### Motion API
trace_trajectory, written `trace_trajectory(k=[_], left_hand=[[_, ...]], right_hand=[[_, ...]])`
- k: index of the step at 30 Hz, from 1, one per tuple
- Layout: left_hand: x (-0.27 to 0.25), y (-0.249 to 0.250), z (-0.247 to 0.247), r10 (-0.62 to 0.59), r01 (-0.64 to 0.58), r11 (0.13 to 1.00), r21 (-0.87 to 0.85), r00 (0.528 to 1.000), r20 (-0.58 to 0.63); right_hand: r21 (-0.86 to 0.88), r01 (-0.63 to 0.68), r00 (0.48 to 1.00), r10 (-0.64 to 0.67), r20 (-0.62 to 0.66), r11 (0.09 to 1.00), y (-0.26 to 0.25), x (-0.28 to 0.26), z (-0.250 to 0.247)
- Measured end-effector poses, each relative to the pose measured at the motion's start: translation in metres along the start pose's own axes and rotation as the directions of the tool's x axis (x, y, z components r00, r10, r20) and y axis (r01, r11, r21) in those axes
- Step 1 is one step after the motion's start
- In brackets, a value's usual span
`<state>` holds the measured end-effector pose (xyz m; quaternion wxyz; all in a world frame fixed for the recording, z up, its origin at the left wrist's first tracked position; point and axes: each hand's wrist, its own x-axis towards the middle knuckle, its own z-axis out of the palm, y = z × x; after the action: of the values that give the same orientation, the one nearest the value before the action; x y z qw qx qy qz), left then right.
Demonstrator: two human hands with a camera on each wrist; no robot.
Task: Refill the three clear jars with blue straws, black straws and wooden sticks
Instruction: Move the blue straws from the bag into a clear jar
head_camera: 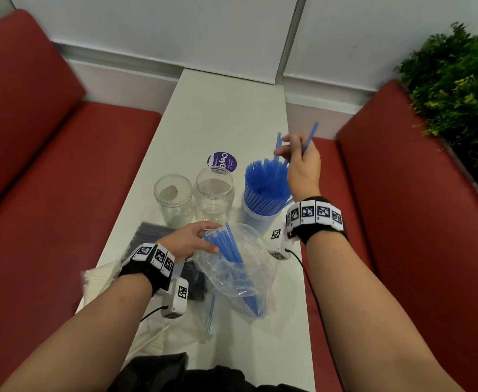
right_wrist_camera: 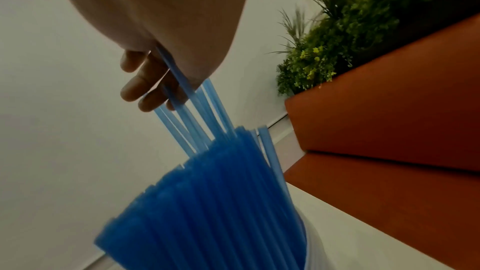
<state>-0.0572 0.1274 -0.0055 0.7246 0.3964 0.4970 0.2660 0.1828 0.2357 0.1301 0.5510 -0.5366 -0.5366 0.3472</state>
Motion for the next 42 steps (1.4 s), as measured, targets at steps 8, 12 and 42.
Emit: trace_trajectory(k=[8,12,42], left_hand=[[-0.003,-0.001,0.002,-0.008,0.008,1.000,-0.005,1.000,0.004],[-0.004,0.004,0.004,-0.001,0.002,1.000,-0.016,1.000,0.016],[-0.011,0.007,0.007,-0.004,0.005,0.999,0.035,0.999,-0.039]], right_hand=[[0.145,0.183,0.972,-0.157,-0.173,0.972,-0.039,0.025,-0.014],[0.061,0.159,0.971,-0.144,-0.191,0.985,-0.026,0.019,-0.012],[-0.767,0.067,0.968,0.146,0.206,0.638,0.042,0.002,-0.010]])
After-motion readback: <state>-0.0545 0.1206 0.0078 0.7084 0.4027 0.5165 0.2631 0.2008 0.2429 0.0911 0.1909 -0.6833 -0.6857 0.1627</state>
